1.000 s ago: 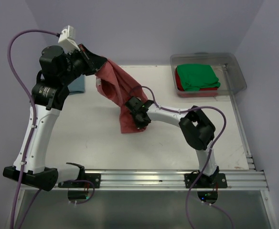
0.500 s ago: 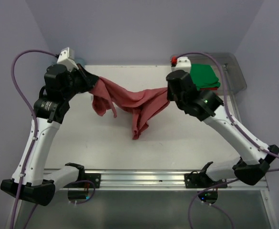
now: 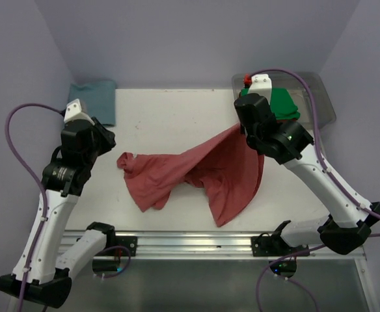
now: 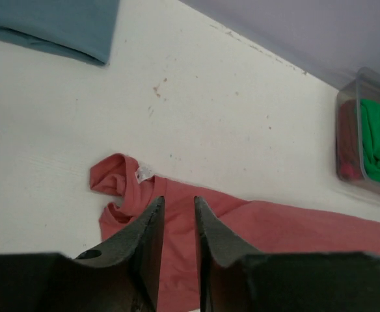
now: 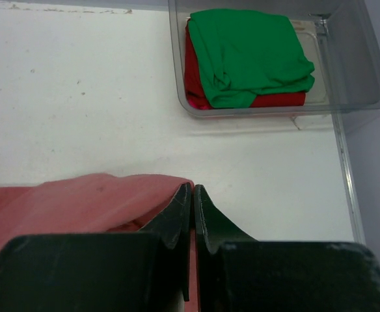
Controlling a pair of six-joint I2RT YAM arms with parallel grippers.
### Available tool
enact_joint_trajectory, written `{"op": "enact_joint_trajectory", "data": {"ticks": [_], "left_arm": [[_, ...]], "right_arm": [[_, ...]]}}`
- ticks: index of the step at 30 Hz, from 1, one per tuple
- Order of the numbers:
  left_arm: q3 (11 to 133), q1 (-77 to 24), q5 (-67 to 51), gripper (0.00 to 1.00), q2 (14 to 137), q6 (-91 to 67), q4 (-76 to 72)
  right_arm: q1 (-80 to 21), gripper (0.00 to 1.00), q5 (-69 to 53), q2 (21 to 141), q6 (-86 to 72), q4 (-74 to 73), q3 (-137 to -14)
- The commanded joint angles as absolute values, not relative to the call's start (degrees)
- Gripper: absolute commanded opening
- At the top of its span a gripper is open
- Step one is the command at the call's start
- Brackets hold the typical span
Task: Fold and stack the t-shirts
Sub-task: Flatten out the tshirt
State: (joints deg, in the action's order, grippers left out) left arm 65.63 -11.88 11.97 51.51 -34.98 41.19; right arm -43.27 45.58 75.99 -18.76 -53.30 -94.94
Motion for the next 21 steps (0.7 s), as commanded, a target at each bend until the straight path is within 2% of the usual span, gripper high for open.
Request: {"op": "enact_joint_trajectory", "data": {"ticks": [1,5,10,12,14,15,16,18,19,21], "left_arm": [[66.0,-11.3,18.7,0.24,47.7,-37.7,44.7],[62.9,-11.3,11.7,0.14,46.1,-36.6,43.6],[52.1,-11.4,-12.7,0.0,53.0,-34.0,38.7],[47.9,-11.9,-21.5,0.0,55.0,-32.1,35.5],[47.2,-13.7,-20.8,0.0,56.1,-30.8,37.0],[47.5,-15.4,-19.6,0.02,55.7,-30.2,37.8],[48.1,-15.8,-19.3,0.1,54.9,-28.9,40.4],[49.7,-16.5,-20.0,0.18,54.4,-27.9,42.7],[50.2,-17.2,-20.9,0.27,54.3,-27.2,45.1],[50.2,-19.1,-22.8,0.34,54.1,-27.3,46.1]], "right_arm": [[-42.5,0.0,48.8,75.4,-17.6,-53.4,-96.2],[-41.2,0.0,47.6,75.3,-16.8,-51.7,-94.4],[-39.8,0.0,45.6,76.9,-16.8,-48.8,-91.8],[-39.6,0.0,44.3,77.8,-17.1,-47.9,-90.7],[-39.3,0.0,43.6,78.2,-17.4,-47.3,-89.6],[-39.1,0.0,43.6,78.7,-17.5,-46.9,-89.2],[-39.1,0.0,43.5,78.8,-17.9,-46.7,-88.9],[-38.8,0.0,42.1,79.4,-18.5,-45.6,-87.8],[-38.8,0.0,41.4,79.4,-18.8,-45.2,-87.5],[-38.8,0.0,40.1,80.2,-19.2,-44.2,-86.7]]}}
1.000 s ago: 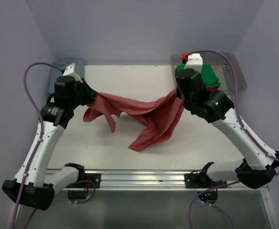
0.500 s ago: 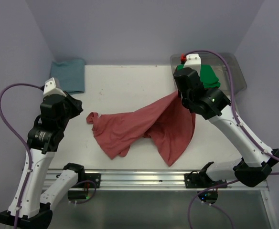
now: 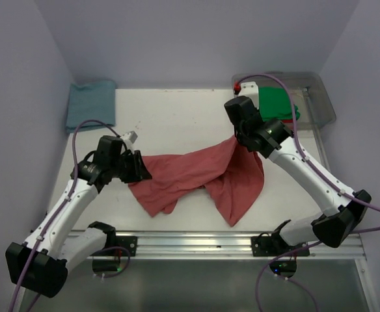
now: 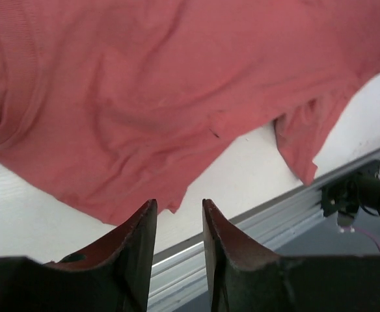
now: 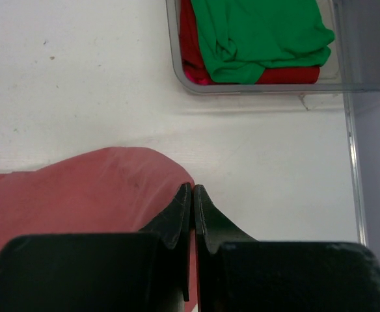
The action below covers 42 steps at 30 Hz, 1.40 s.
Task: Fold and stack the t-shirts
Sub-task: Flatten out the tshirt
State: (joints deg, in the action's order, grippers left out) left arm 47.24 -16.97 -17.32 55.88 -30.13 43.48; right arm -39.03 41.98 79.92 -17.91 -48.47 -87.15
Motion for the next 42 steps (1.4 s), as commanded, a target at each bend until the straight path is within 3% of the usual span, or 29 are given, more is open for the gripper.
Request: {"op": "enact_joint_trajectory", "data": {"ticks": [1,7,12,15,26,42], "left_arm": [[50.0,-20.3,-22.6,0.38,54.1,-28.2,46.3],[46.8,-34.0,-16.9,0.51,56.9,-32.7,46.2],[45.5,-51.2,-7.3,0.54,66.8,-36.6,44.9],[46.4,-56.1,-2.0,0.55,71.4,-37.2,46.8],[47.5,-57.9,9.5,0.59,80.0,-34.7,43.5],[50.4,-58.6,3.7,0.56,79.4,-28.5,37.2]], "right_arm": [[-38.8,0.0,39.7,80.5,-19.3,-43.9,-86.6],[-38.7,0.0,38.0,83.1,-19.3,-42.0,-85.7],[-38.6,0.0,37.7,84.3,-18.9,-40.7,-84.9],[-38.4,0.0,37.2,83.8,-18.8,-40.0,-84.1],[-38.0,0.0,36.7,82.0,-18.5,-39.4,-81.7],[-37.8,0.0,37.0,81.9,-18.4,-40.8,-82.5]]}}
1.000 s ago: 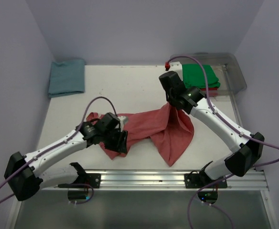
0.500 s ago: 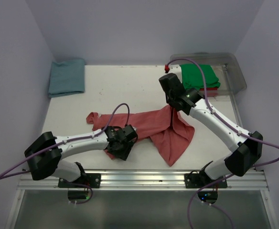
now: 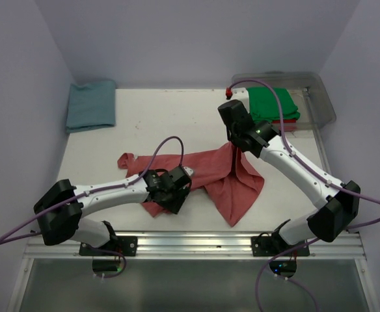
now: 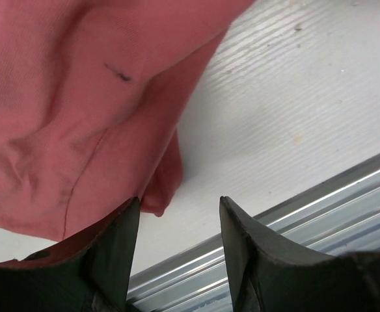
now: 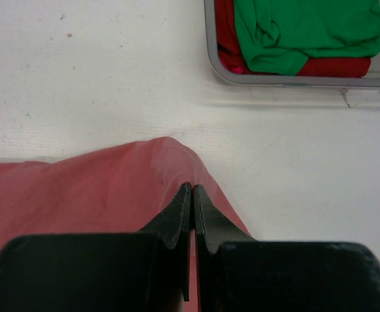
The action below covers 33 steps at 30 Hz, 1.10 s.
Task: Fold and stack the t-shirts
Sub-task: Flatten out the tshirt
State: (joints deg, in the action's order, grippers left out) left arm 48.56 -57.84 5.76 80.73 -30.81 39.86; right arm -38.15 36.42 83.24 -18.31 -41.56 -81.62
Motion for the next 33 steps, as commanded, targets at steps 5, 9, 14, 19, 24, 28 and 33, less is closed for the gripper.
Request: {"op": "enact_joint_trajectory", "data": {"ticks": [5,9,14,19,24,28,33], "left_arm": [[49.0,-58.8,3.8,0.54,80.6,-28.7,37.8],[49.2,-58.8,4.2,0.53,81.4,-29.1,38.7],[47.5,-58.8,4.5,0.53,83.7,-28.8,37.4],[46.7,-58.7,6.1,0.52,85.2,-29.7,36.8],[46.3,-58.6,8.7,0.44,86.6,-30.2,36.9],[47.5,-58.6,10.5,0.0,85.6,-31.1,37.5],[52.7,-58.6,17.7,0.0,81.0,-33.1,42.5]], "right_arm": [[-37.7,0.0,37.0,81.8,-18.5,-40.8,-82.7],[-37.7,0.0,37.3,81.7,-18.5,-40.8,-82.5],[-37.5,0.0,37.4,81.5,-18.5,-40.6,-81.9],[-37.4,0.0,37.8,81.1,-18.7,-40.4,-80.9],[-37.3,0.0,37.6,81.1,-19.2,-40.3,-80.3],[-37.2,0.0,37.8,80.7,-19.2,-40.2,-79.9],[-37.2,0.0,38.4,79.8,-19.3,-40.2,-79.4]]}}
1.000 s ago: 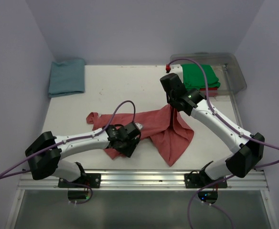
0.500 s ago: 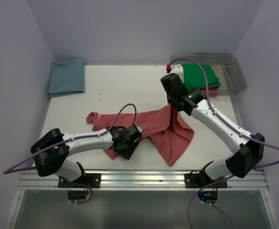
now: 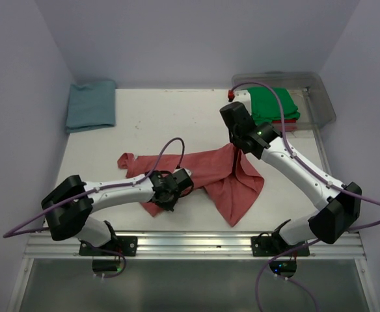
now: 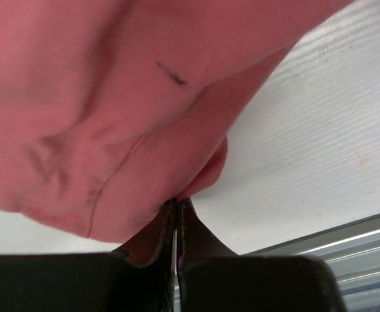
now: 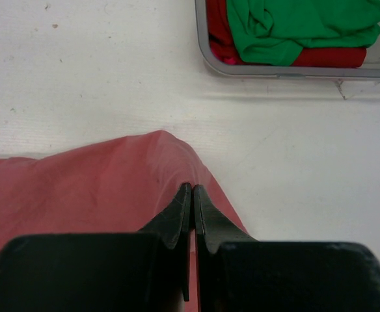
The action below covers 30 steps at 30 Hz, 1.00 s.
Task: Fold and stack the t-shirts
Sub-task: Flatten out the tshirt
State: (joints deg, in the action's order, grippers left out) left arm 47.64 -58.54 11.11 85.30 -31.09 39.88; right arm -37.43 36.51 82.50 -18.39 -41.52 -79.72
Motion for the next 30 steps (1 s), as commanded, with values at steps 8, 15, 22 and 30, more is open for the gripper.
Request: {"op": "enact_joint_trajectory", "data": {"ticks": [8,15,22,30], "left_arm": [[76.3,-58.6,38.2,0.0,69.4,-37.2,60.3],[93.4,-57.6,61.3,0.0,63.5,-32.7,61.8],[87.0,-57.5,64.3,0.0,49.8,-1.8,23.1],[107.1,-57.5,42.6,0.0,56.3,2.7,32.2]], "right_arm": [[-36.7,0.0,41.8,76.4,-19.2,-40.6,-79.9],[-36.3,0.0,44.8,72.3,-16.8,-39.7,-84.4],[-36.2,0.0,37.2,61.6,-7.8,-25.7,-83.7],[-36.2,0.0,13.9,56.3,-1.9,-27.2,-93.2]]}}
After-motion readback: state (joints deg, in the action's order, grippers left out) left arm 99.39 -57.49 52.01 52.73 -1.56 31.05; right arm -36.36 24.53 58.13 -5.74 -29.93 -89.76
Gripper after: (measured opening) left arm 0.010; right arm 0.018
